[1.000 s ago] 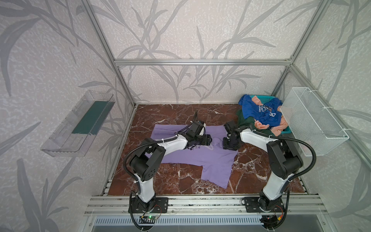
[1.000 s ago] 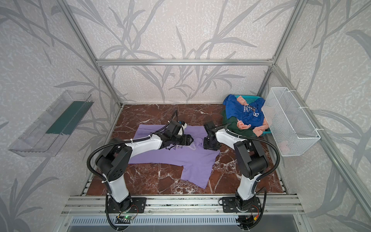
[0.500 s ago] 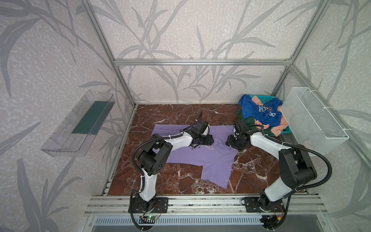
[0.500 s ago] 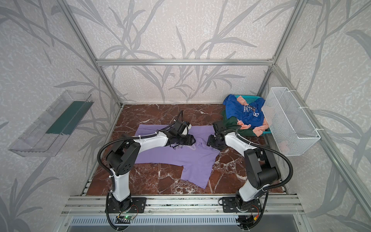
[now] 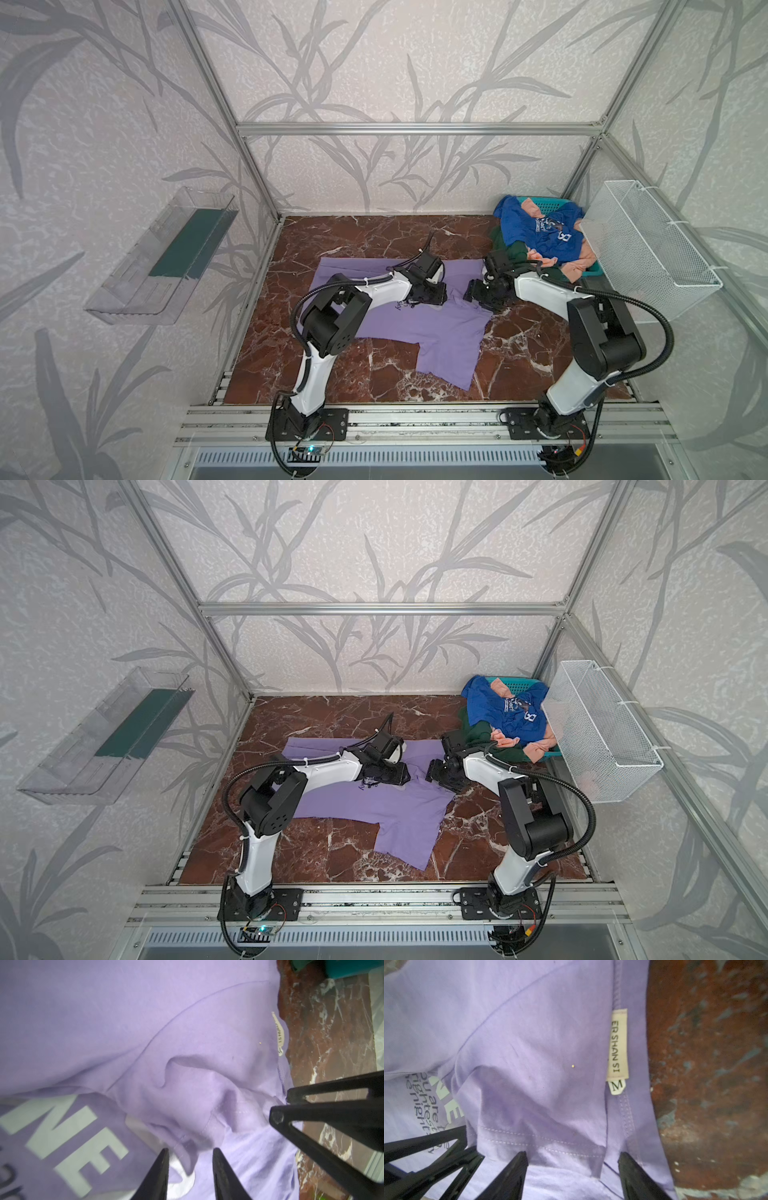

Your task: Fold and stack the t-shirts

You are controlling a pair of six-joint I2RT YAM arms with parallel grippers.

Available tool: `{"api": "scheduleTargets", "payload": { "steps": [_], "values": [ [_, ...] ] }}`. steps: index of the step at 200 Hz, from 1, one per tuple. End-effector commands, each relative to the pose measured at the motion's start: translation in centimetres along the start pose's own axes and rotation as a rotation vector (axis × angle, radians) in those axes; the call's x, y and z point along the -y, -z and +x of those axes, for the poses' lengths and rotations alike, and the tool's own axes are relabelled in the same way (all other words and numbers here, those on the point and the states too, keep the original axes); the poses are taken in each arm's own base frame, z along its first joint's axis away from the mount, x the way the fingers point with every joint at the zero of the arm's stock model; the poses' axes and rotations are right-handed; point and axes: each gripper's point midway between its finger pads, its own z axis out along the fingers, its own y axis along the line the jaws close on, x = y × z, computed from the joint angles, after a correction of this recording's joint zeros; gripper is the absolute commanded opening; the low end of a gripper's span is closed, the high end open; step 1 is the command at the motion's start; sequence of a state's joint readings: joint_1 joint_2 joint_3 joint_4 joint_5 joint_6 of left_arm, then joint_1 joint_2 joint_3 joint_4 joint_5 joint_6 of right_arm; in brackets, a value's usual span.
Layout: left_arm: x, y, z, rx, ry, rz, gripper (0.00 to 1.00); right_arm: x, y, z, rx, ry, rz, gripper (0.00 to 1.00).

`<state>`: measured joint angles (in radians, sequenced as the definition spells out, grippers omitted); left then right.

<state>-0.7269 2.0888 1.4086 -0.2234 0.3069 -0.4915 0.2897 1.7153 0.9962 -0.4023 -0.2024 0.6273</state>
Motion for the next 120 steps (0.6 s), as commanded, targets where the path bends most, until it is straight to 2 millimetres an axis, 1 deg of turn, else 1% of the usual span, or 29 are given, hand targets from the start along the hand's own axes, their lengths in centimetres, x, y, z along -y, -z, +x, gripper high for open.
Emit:
{"api": "scheduleTargets", "payload": {
  "steps": [1,34,58,74,88,120],
  "values": [
    [0.1,-0.5,0.5,-0.039,-0.009,-0.025,0.32,-0.2,-0.4,-0.4,-0.008,-0.003,-0.011,0.67],
    [-0.4,-0.5,0.5,-0.035,0.002,-0.058,0.28,0.4,-0.6,-0.5,-0.007,-0.011,0.001,0.63],
    [-0.5,-0.4,0.5,-0.031,0.003,-0.063,0.19,0.7,-0.7,-0.5,-0.006,-0.015,0.003,0.61],
    [-0.6,-0.5,0.5,-0.035,0.006,-0.067,0.11,0.8,-0.8,-0.4,-0.011,-0.015,0.006,0.61],
    [-0.6,-0.5,0.5,-0.038,0.007,-0.071,0.0,0.9,-0.9,-0.4,-0.014,-0.012,0.008,0.6],
    [-0.6,0.9,0.1,-0.001,0.011,-0.084,0.0,1.3,-1.2,-0.4,-0.016,-0.006,0.024,0.6]
  ]
}}
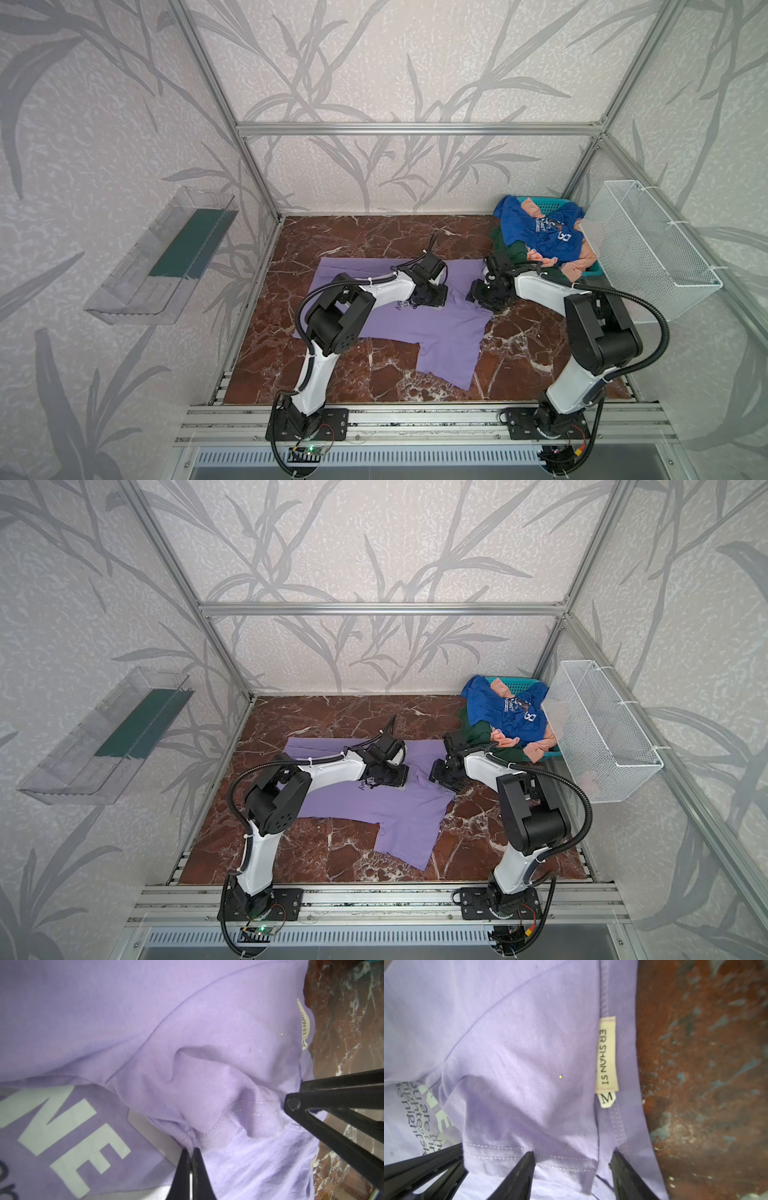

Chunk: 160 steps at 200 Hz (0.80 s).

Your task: Fold and stack the t-shirts

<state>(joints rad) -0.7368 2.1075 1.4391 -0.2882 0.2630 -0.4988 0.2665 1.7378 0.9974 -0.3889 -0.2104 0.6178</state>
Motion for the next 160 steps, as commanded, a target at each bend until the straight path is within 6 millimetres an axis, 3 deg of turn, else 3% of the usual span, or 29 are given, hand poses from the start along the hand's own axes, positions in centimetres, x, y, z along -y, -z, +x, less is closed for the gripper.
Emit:
{"api": "scheduleTargets", "payload": {
  "steps": [1,24,93,160],
  "values": [
    [0.0,1.3,-0.5,0.031,0.001,-0.024,0.0,0.6,-0.8,0.0,-0.013,0.007,0.023,0.6],
    [-0.1,2.4,-0.8,0.076,0.006,-0.027,0.0,1.3,-1.3,-0.1,-0.012,0.01,0.051,0.58],
    [-1.2,2.7,-0.5,0.085,0.04,-0.058,0.0,2.9,-1.5,-1.2,0.006,0.031,0.161,0.54],
    [-1.8,3.8,-0.8,0.123,0.026,-0.087,0.0,2.8,-1.5,-1.2,0.005,0.034,0.158,0.53]
  ]
}}
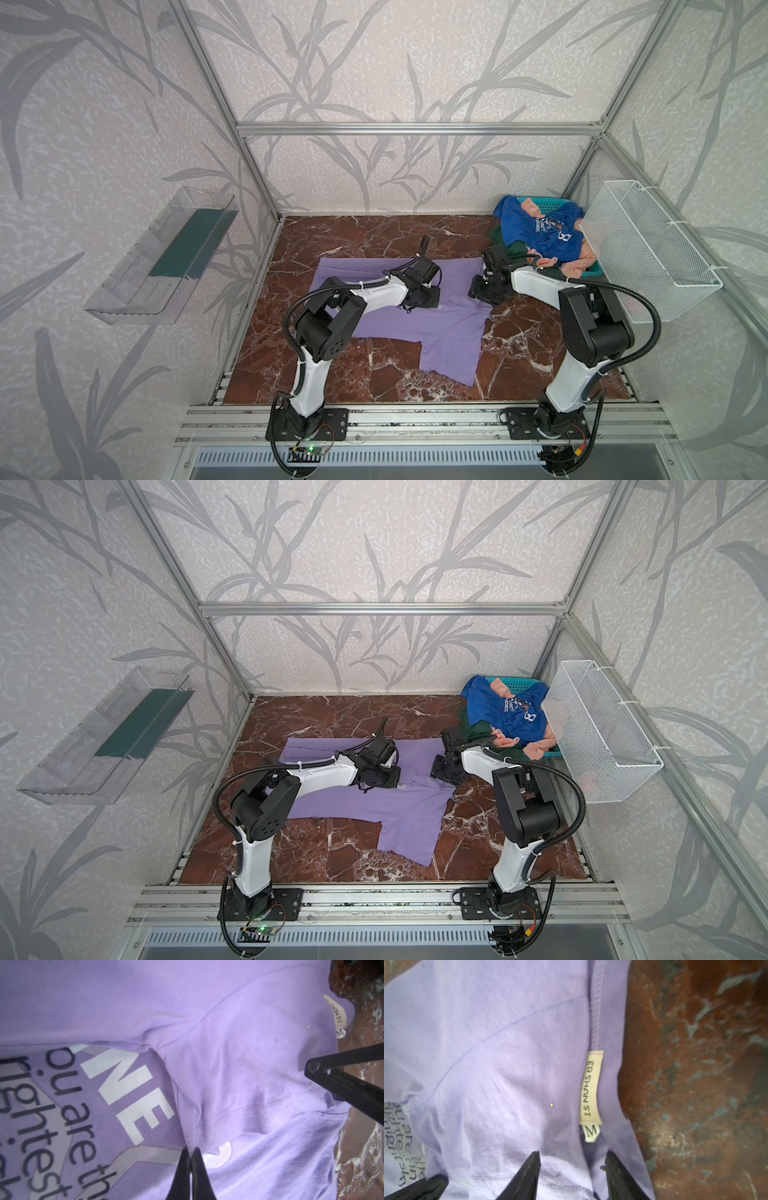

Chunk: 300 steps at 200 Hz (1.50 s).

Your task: Fold and stack the t-shirts

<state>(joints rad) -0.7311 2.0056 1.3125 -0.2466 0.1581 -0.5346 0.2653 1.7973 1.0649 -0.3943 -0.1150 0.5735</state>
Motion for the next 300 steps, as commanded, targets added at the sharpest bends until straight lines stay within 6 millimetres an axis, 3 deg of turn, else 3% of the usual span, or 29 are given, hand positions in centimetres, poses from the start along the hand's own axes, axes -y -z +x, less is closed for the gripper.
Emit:
{"api": "scheduleTargets", "payload": {
  "steps": [1,19,31,54,68,111,148,151,176,223,269,300],
  "values": [
    [0.4,1.7,-1.5,0.055,-0.011,0.001,0.0,2.1,-1.0,1.2,-0.053,-0.005,0.079,0.53],
    [0.3,2.2,-1.7,0.061,-0.014,-0.011,0.0,2.3,-1.2,1.2,-0.057,-0.003,0.09,0.53],
    [-0.2,2.7,-1.8,0.077,-0.014,-0.032,0.07,2.3,-1.1,1.2,-0.061,-0.003,0.097,0.53],
    [-0.8,4.0,-1.9,0.119,-0.025,-0.054,0.26,1.3,-0.8,0.9,-0.052,0.006,0.043,0.56],
    [-1.1,5.0,-2.2,0.167,-0.021,-0.067,0.44,0.4,-0.3,0.8,-0.043,0.012,-0.006,0.6],
    [-3.2,8.3,-3.0,0.291,0.011,-0.148,0.71,-0.6,1.0,0.7,-0.027,0.037,-0.059,0.75],
    [-6.0,11.8,-2.8,0.376,0.02,-0.28,0.81,-0.8,2.2,0.7,-0.01,0.061,-0.071,0.85],
    [-6.2,12.2,-2.9,0.388,0.019,-0.292,0.82,-1.1,3.0,0.5,0.012,0.066,-0.082,0.86],
    [-8.9,15.2,-2.5,0.482,0.024,-0.407,0.89,-1.1,4.5,0.6,0.042,0.076,-0.095,1.0],
    [-12.7,18.8,-0.3,0.554,0.129,-0.495,0.95,-0.8,6.8,2.1,0.061,0.079,-0.119,0.99],
    [-15.6,18.8,3.7,0.535,0.242,-0.502,0.95,1.5,7.5,4.2,0.072,0.093,-0.04,0.99],
    [-17.8,17.3,5.7,0.47,0.321,-0.509,0.94,0.7,6.7,5.5,0.047,0.134,-0.049,0.99]
  ]
}}
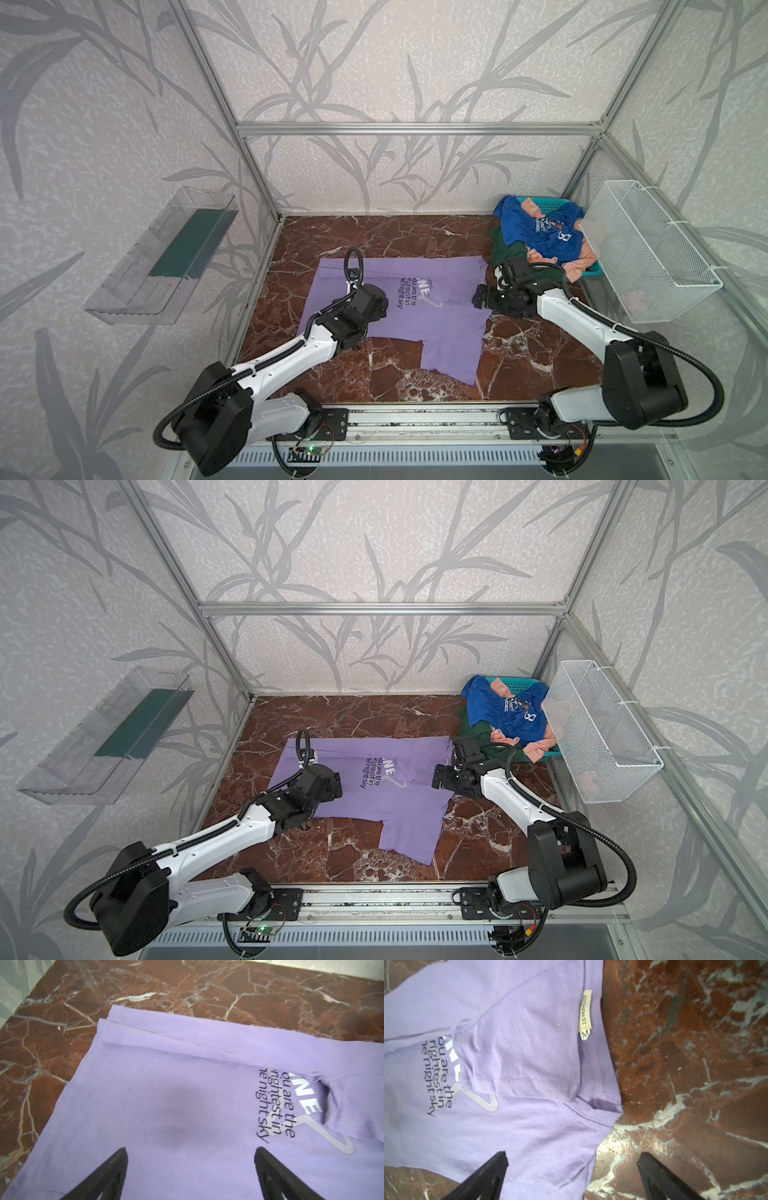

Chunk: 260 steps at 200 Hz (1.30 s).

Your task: Fold and stack the t-shirts

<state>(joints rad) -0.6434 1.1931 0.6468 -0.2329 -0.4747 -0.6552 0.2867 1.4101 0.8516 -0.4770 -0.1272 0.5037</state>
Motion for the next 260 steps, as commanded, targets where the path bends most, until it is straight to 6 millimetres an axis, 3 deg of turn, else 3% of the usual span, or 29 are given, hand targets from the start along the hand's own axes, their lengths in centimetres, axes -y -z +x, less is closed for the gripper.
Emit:
{"api": "scheduleTargets", "payload": {
  "steps": [1,39,123,159,213,260],
  "values": [
    [-1.9,-0.9,1.5,-0.05,0.08,-0.049,0.94,-0.3,-0.3,1.1,-0.021,0.034,0.01,0.99],
    [-2.8,-3.3,3.4,-0.14,0.14,-0.054,0.93,-1.8,-2.9,1.9,-0.092,0.04,-0.016,0.99],
    [-2.4,-6.9,4.4,-0.213,0.186,-0.061,0.93,-1.2,-6.8,0.5,-0.16,0.043,0.095,0.99],
    [-2.2,-8.5,3.9,-0.218,0.203,-0.066,0.93,-0.4,-7.5,-1.3,-0.168,0.065,0.186,0.99],
    [-0.8,-11.5,2.8,-0.259,0.236,-0.029,0.93,-0.3,-8.8,-5.2,-0.142,0.028,0.172,0.99],
    [-0.6,-11.7,2.9,-0.305,0.24,-0.004,0.92,-0.7,-10.1,-7.3,-0.141,0.053,0.191,0.99]
  ]
}}
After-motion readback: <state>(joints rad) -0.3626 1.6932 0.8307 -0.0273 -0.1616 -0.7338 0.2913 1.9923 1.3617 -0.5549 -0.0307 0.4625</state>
